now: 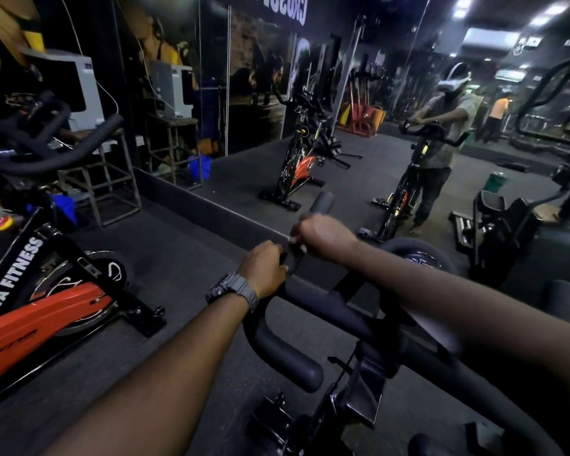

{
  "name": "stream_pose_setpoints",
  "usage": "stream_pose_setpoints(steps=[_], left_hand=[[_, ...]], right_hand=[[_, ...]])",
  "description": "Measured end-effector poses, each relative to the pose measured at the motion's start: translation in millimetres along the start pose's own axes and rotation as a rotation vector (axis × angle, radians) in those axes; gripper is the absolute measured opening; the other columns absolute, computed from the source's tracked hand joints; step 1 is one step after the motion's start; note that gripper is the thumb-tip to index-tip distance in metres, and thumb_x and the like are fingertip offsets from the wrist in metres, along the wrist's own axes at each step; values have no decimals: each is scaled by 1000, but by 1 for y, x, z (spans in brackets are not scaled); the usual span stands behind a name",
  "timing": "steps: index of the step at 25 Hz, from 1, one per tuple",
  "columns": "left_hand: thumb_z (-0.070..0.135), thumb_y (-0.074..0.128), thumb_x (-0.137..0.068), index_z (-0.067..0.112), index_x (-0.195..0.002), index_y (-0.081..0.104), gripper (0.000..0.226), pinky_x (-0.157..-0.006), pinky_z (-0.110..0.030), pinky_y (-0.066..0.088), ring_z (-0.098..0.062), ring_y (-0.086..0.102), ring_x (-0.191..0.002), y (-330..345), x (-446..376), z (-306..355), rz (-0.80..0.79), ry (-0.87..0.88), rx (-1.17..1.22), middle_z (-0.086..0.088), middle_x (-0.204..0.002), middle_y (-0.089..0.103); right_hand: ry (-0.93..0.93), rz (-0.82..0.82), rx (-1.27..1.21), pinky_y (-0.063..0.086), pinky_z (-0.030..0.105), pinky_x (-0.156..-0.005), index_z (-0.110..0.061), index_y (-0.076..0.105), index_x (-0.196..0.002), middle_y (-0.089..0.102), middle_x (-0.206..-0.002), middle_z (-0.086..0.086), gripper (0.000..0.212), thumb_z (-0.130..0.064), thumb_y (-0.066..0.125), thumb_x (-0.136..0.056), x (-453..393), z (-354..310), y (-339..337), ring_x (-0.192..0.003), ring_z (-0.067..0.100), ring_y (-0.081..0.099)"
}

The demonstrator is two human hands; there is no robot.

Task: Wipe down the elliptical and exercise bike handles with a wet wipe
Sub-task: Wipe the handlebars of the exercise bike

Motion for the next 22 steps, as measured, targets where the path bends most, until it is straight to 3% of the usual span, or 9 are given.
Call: stream_pose_setpoints(steps=[3, 5, 8, 10, 13, 15, 17, 20, 22], left_hand=[[22, 62, -92, 12, -118, 66, 29, -92, -36, 49, -28, 58, -110, 1, 0, 0, -27, 16, 21, -8, -117, 59], [22, 62, -91, 12, -116, 66, 28, -92, -37, 49, -28, 58, -110, 0, -2, -2, -27, 13, 21, -8, -115, 59], [17, 63, -86, 9, -110, 65, 25, -90, -41, 50, -31, 59, -107, -1, -6, -4, -13, -5, 66, -9, -110, 59], [16, 66, -85, 8, -118, 61, 34, -94, -42, 49, -30, 57, -110, 2, -11, 1, -26, 36, 68, -9, -117, 57], [10, 64, -85, 6, -124, 59, 39, -98, -41, 47, -31, 57, -114, 7, -20, 11, -8, 74, 77, -11, -123, 56], [7, 58, -84, 8, -117, 63, 34, -95, -41, 49, -32, 59, -111, 6, -26, 12, 52, 67, 91, -11, -119, 60], [8, 56, -83, 14, -112, 67, 32, -91, -41, 50, -32, 61, -107, 3, -31, 11, 87, 40, 113, -8, -114, 64], [12, 62, -84, 18, -111, 70, 29, -90, -40, 51, -30, 63, -105, -2, -37, 8, 99, -6, 98, -6, -114, 68], [16, 68, -84, 19, -112, 70, 28, -90, -38, 52, -29, 63, -106, -2, -39, 8, 92, -9, 83, -5, -114, 69]], right_hand=[[376, 252, -86, 52, 44, -75, -1, 65, -106, 62, -105, 22, 19, -12, 59, -92, -18, 67, -30, -97, 41, 64], [338, 286, -91, 50, 44, -70, 1, 62, -101, 58, -102, 23, 15, -8, 57, -90, -8, 37, -19, -92, 42, 64], [115, 140, -84, 43, 39, -62, -5, 60, -102, 56, -103, 16, 14, -13, 54, -93, 17, -34, 22, -89, 36, 62], [261, 267, -165, 45, 40, -66, -6, 58, -103, 54, -105, 16, 14, -15, 52, -95, 4, 1, 5, -93, 38, 61], [679, 479, -534, 45, 40, -77, -7, 56, -106, 54, -111, 18, 14, -11, 53, -93, -6, 63, -8, -99, 39, 57], [920, 591, -844, 43, 36, -81, -11, 60, -105, 59, -112, 13, 16, -7, 53, -91, 5, 51, 17, -101, 33, 57], [1067, 592, -1116, 44, 33, -82, -13, 65, -100, 65, -103, 8, 12, -11, 57, -90, 20, 7, 53, -96, 26, 59], [1094, 461, -1640, 55, 30, -66, -12, 63, -79, 62, -81, 5, 16, -5, 55, -91, 14, 5, 82, -78, 20, 61], [1113, 526, -1809, 49, 24, -44, -17, 56, -76, 58, -77, 5, 27, 2, 50, -94, -4, 43, 72, -64, 13, 55]])
Point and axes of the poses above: each hand's wrist, its own x-axis away from the middle knuckle, its own y-axis out of the palm, z = x × y, the point moved 5 cm from there along -x, towards the middle knuckle
